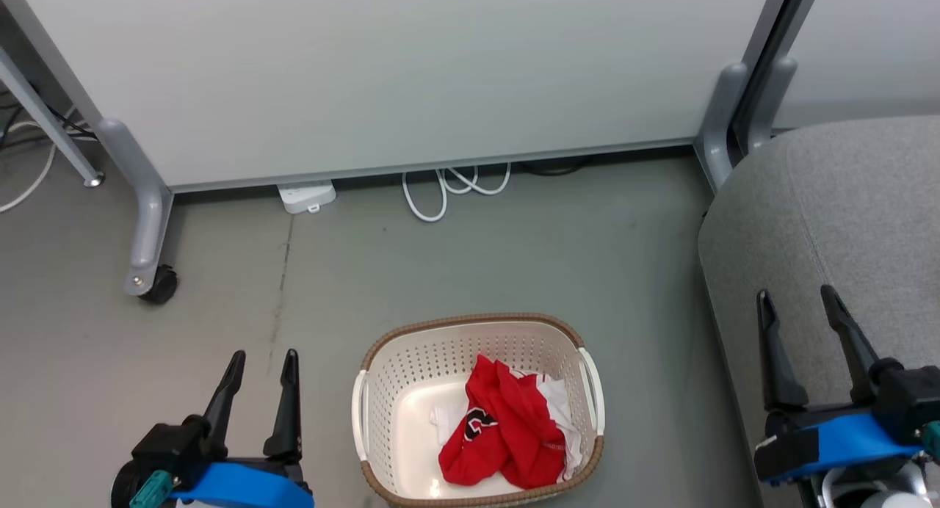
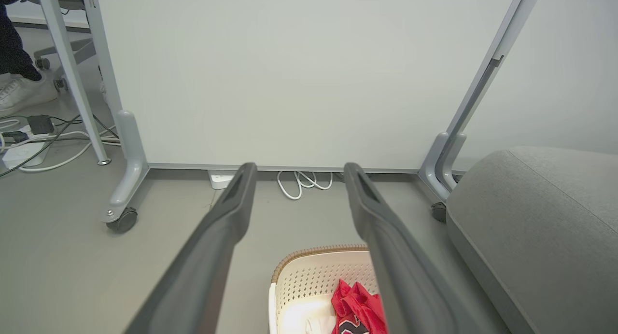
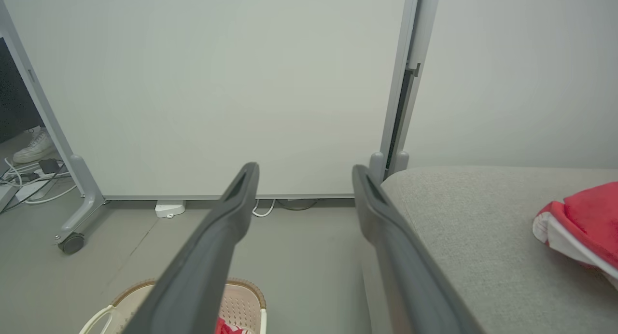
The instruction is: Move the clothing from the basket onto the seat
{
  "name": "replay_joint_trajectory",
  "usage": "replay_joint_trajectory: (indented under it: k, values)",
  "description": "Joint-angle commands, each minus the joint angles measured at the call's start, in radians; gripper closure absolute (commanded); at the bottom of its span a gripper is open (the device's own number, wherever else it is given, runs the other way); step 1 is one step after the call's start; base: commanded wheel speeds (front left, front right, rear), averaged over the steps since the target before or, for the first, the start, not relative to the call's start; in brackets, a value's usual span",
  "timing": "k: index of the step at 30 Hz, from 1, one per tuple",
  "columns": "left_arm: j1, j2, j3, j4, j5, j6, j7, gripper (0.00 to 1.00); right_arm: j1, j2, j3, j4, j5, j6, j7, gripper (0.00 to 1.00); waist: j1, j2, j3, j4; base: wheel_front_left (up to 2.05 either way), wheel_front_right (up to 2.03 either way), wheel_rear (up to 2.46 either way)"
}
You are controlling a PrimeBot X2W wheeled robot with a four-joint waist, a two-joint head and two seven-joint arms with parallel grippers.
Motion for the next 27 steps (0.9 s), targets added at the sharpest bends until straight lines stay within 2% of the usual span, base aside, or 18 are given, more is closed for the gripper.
replay_joint_trajectory:
  k: [1, 6, 12, 21, 27]
  values:
    - [-0.032, 0.003, -0.011, 0.006, 0.006, -0.004, -0.003, 0.00, -0.035, 0.001, 0.002, -0.016, -0.010, 0.000, 0.001, 0.00, 0.0000, -0.0001, 0.062, -0.026, 0.00, 0.00, 0.00]
    - [-0.129, 0.010, -0.079, 0.044, 0.003, -0.004, -0.003, 0.00, -0.131, 0.001, 0.011, -0.058, -0.020, 0.000, 0.003, 0.00, 0.0000, -0.0001, 0.213, -0.062, 0.00, 0.00, 0.00]
    - [-0.282, 0.017, -0.190, 0.154, -0.006, -0.004, -0.003, 0.00, -0.270, -0.011, 0.054, -0.083, -0.041, 0.000, 0.003, 0.00, 0.0000, -0.0001, 0.390, -0.123, 0.00, 0.00, 0.00]
    - [-0.512, 0.016, -0.353, 0.432, -0.114, -0.004, -0.001, 0.00, -0.415, -0.010, 0.134, -0.077, -0.031, 0.000, -0.025, 0.00, 0.0000, -0.0001, 0.583, -0.215, 0.00, 0.00, 0.00]
    - [-0.641, 0.024, -0.407, 0.599, -0.201, -0.004, 0.027, 0.00, -0.454, -0.006, 0.185, -0.076, -0.027, 0.000, -0.046, 0.00, 0.0000, -0.0001, 0.685, -0.276, 0.00, 0.00, 0.00]
